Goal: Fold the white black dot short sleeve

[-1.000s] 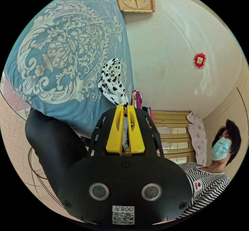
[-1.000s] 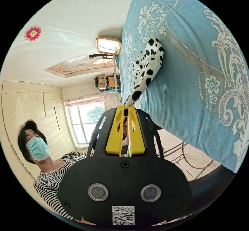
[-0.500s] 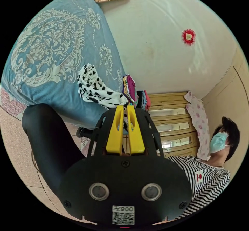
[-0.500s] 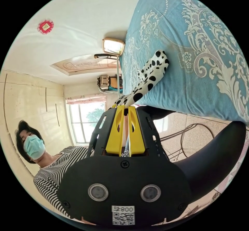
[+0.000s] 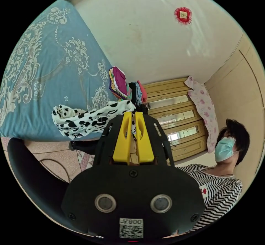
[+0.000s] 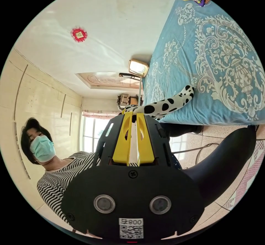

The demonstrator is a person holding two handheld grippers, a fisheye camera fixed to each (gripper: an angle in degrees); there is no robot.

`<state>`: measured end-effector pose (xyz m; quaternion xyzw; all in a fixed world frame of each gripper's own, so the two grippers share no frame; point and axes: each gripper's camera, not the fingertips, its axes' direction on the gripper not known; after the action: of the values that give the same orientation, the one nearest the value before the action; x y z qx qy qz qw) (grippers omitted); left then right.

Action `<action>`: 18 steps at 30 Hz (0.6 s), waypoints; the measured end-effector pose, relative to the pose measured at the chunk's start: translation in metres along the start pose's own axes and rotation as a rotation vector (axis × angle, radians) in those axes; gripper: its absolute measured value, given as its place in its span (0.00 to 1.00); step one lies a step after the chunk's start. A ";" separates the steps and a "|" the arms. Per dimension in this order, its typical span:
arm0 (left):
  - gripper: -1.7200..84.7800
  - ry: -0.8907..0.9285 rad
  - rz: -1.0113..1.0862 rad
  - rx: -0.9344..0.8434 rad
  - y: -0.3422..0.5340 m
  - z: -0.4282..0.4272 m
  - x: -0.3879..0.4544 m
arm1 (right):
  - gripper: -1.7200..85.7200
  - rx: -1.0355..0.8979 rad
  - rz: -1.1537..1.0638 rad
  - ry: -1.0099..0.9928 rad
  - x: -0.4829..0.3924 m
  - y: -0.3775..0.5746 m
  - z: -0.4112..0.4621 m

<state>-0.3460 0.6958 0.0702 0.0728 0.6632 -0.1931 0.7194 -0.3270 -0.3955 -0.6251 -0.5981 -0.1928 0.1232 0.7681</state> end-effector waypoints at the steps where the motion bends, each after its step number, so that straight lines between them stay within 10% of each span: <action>1: 0.05 0.001 0.015 -0.022 -0.019 0.023 0.019 | 0.04 0.019 -0.002 -0.005 0.004 -0.001 -0.023; 18: 0.05 0.058 0.223 -0.169 -0.312 0.448 0.327 | 0.04 0.248 -0.200 0.201 -0.053 -0.176 -0.414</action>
<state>-0.0327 0.1896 -0.1549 0.0907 0.6853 -0.0534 0.7206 -0.1978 -0.8231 -0.5504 -0.4861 -0.1570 0.0088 0.8597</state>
